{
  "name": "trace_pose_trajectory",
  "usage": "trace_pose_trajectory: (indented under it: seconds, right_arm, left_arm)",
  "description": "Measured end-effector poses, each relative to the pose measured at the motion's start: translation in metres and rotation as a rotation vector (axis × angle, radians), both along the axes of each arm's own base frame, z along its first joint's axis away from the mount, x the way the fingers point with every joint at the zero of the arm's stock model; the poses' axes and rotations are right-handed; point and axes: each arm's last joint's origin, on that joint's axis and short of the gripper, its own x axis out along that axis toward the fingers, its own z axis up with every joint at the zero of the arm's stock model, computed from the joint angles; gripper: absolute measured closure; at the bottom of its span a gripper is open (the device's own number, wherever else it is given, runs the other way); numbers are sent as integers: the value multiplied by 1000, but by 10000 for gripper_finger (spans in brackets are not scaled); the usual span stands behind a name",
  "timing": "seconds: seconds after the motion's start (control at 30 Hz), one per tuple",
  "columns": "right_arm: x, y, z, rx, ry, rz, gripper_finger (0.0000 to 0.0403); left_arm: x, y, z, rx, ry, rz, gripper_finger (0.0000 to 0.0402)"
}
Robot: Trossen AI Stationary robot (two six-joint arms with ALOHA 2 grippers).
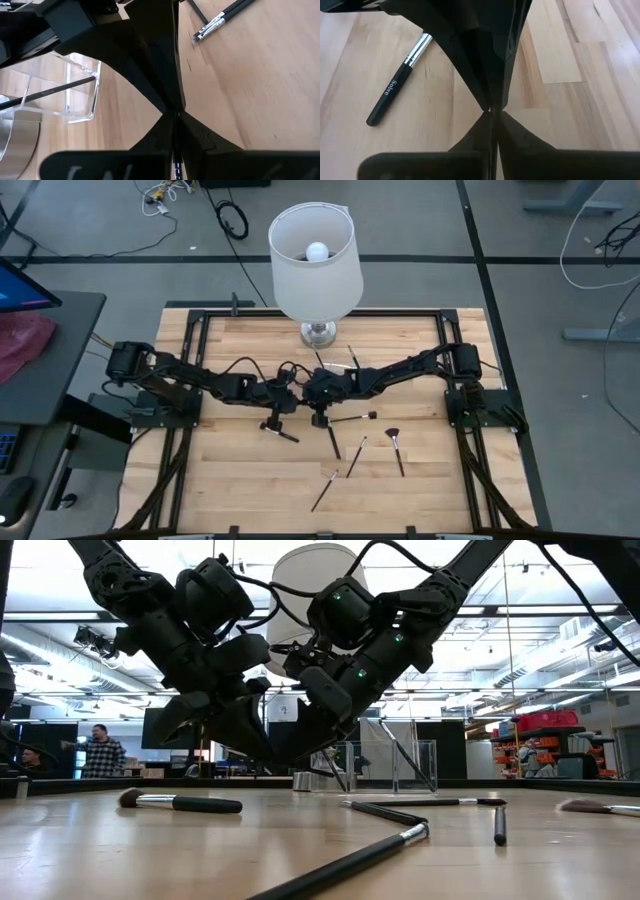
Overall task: Put items in baskets/containers
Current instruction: Put the black liner brush into the transparent organizer
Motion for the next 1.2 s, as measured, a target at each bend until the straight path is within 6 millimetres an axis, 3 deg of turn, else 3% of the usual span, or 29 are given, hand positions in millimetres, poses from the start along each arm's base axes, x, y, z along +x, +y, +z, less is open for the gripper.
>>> trace_pose_trajectory:
  seconds: [0.17, 0.6, 0.8, 1.0, 1.2]
  right_arm:
    - [-1, -1, 0, -8, 8, -5, 397]
    - [-2, 0, -3, -7, 33, -9, 397]
    - [-2, 0, -3, -9, 33, -9, 397]
    - [-2, -2, -3, -48, 31, -34, 397]
    - [-3, 0, 3, -98, 19, -33, 397]
  left_arm:
    - [0, 2, 1, 37, -8, 55, 359]
    - [-2, -4, 0, 68, 12, 67, 245]
    - [-4, -10, 0, 98, 35, 60, 229]
    - [-11, -24, 31, 241, -81, 124, 239]
    - [-44, -39, 73, 243, -206, 222, 250]
